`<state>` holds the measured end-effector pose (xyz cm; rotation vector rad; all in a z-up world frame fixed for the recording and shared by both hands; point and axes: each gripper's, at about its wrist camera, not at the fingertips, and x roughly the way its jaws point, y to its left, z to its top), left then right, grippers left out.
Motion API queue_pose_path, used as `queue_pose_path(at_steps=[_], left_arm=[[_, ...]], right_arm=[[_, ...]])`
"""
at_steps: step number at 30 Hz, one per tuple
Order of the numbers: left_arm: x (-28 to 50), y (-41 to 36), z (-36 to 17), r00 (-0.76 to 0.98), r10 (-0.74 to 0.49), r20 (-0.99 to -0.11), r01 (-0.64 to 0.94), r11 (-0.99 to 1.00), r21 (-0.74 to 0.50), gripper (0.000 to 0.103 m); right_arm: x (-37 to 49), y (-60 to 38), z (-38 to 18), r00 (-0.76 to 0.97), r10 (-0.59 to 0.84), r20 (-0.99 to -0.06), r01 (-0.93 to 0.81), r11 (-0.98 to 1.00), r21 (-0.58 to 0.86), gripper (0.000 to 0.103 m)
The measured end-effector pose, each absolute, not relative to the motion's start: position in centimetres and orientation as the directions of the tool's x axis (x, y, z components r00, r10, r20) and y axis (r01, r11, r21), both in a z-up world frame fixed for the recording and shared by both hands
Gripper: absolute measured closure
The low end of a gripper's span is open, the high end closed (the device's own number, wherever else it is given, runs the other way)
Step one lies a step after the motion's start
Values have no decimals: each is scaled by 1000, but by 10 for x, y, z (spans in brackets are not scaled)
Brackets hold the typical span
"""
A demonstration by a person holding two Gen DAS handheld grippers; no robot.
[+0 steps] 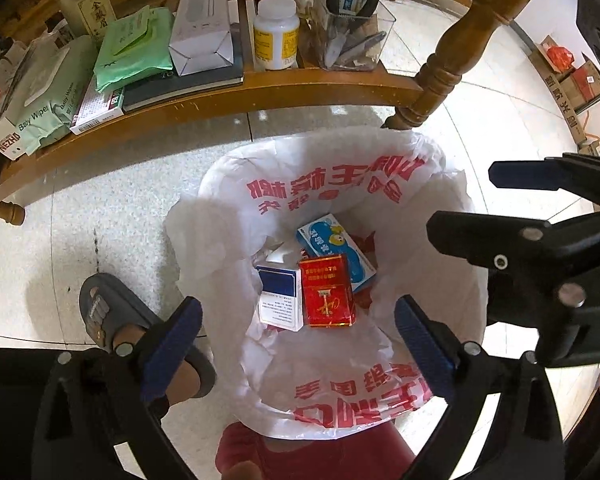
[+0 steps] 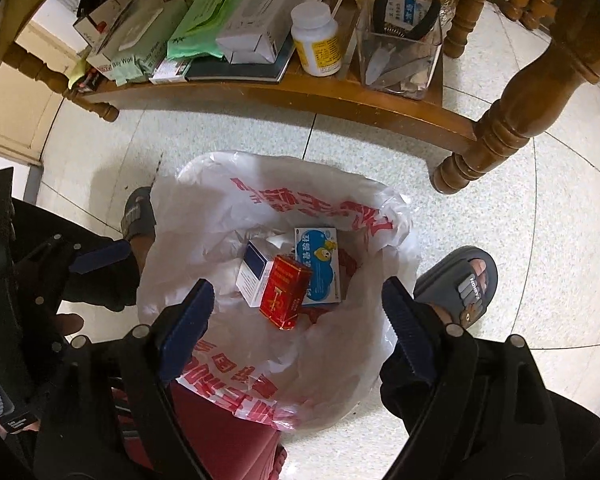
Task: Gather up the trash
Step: 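Open both tools to drop the boxes into the bag, then raise both tools back over the table toward the black box and wrapper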
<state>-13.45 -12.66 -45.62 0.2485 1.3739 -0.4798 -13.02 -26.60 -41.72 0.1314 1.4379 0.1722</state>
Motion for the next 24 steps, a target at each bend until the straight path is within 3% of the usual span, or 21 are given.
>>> queue_pose_path(at_steps=[15,24], left_arm=[[-112,-97,-403,232,-280,-932,313,928,-200,8],[-93,-55,-329,376,-333,-865,238,937,-258,9]], right_arm=[[-143,-281,-349,293,279,-915,-16,958,287,19],[-155,-288,-273,426,318,-847,-67,945,321,19]])
